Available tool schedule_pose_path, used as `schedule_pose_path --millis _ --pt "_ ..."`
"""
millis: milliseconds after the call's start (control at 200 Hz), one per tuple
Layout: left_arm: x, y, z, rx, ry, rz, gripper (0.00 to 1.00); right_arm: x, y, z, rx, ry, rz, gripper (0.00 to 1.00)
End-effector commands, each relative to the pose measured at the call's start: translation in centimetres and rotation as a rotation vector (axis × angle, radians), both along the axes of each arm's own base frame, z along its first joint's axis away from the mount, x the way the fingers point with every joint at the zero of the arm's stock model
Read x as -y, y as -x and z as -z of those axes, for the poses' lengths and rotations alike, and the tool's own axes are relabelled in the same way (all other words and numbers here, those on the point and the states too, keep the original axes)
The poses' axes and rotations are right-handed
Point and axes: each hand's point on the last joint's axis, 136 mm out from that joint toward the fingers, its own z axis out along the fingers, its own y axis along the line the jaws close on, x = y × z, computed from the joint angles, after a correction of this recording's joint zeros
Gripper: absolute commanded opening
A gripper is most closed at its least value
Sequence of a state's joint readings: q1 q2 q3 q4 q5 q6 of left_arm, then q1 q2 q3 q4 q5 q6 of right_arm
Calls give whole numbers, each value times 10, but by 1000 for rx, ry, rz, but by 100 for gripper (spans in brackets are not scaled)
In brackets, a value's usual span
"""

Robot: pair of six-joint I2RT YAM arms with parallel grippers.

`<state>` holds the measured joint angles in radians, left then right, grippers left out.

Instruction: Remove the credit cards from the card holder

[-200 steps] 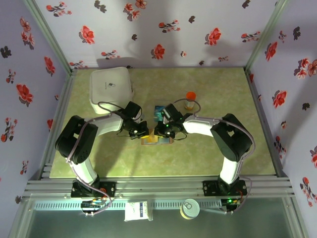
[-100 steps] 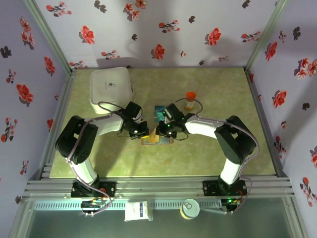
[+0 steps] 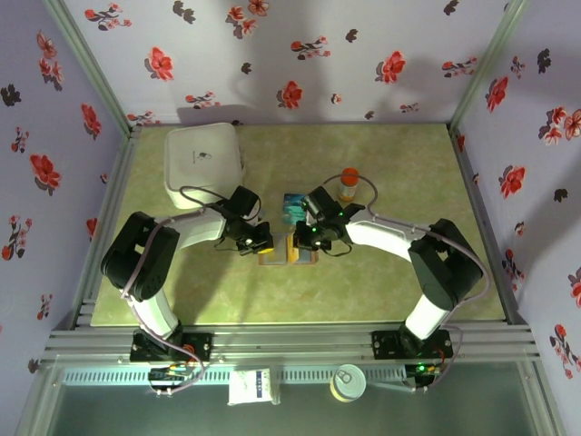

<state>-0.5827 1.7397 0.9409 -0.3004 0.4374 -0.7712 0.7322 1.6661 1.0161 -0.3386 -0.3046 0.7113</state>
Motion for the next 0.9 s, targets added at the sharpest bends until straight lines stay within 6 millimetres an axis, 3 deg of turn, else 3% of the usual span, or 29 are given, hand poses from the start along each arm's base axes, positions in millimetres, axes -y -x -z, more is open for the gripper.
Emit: schedule_pose_path --millis 0,460,735,895 --pt "5 -2 -15 31 23 9 1 9 -5 -18 66 50 -60 7" --pt "6 -5 -28 63 59 -2 6 15 -5 -42 325 148 -555 6" --pt "-1 -6 -35 75 59 -18 8 23 -17 -63 543 296 -964 2" --pt "-4 -6 -37 75 49 -16 9 26 -32 -76 565 315 -1064 1"
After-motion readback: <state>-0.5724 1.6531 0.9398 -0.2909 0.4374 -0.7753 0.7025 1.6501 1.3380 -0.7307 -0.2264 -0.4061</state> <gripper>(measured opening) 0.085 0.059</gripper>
